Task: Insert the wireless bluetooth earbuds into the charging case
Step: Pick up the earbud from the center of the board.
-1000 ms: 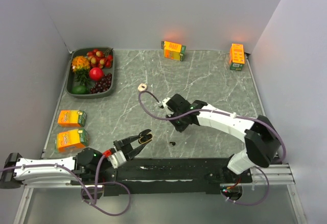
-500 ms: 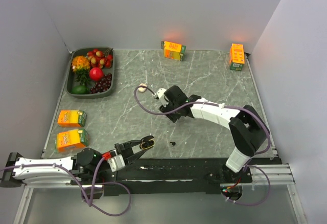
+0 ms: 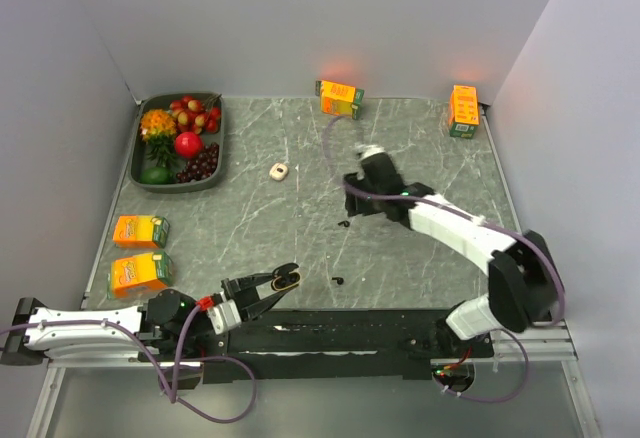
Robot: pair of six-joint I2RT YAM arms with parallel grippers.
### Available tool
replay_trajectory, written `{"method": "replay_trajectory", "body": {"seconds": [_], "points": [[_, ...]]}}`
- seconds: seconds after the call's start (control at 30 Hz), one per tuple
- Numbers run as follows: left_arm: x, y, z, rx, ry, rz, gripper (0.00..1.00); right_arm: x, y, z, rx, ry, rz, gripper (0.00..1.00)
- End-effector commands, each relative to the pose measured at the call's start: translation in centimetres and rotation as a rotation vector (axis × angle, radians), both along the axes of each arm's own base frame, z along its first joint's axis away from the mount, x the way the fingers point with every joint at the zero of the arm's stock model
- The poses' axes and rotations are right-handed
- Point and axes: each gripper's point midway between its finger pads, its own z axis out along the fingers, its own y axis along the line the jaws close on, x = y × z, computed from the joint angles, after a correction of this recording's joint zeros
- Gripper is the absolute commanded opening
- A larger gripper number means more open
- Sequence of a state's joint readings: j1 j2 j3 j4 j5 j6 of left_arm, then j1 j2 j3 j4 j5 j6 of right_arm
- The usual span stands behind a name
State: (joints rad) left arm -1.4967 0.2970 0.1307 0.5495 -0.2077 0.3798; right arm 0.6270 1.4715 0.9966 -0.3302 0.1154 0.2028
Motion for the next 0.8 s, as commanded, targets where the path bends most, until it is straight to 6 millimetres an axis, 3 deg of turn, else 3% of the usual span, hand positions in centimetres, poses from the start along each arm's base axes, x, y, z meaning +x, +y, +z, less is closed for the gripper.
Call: {"method": "replay_trajectory", "body": {"seconds": [0.0, 0.17, 0.33, 0.5, 0.63, 0.77], "points": [[0.3, 0.6, 2.9, -0.081, 0.022, 0.019, 0.01, 0.5, 0.6, 3.9, 0.495, 0.087, -0.238, 0.97], [1.0, 1.0, 3.2, -0.108, 0.041, 0.056, 0.01, 0.2, 0.1, 2.0, 0.578, 0.262, -0.570, 0.98], [1.2, 1.3, 3.3, -0.132, 0.058, 0.066, 0.01, -0.4, 1.3, -0.2, 0.657, 0.327, -0.793, 0.79], [1.3, 1.5, 3.5, -0.144, 0.074, 0.066, 0.01, -0.5, 2.1, -2.8, 0.660, 0.402, -0.867, 0.74], [1.2, 1.4, 3.3, -0.137, 0.069, 0.066, 0.01, -0.6, 1.8, -5.1, 0.583, 0.435, -0.911, 0.57], [1.3, 1.4, 3.2, -0.133, 0.067, 0.068, 0.01, 0.0, 1.6, -5.7, 0.529, 0.430, -0.913, 0.51]]}}
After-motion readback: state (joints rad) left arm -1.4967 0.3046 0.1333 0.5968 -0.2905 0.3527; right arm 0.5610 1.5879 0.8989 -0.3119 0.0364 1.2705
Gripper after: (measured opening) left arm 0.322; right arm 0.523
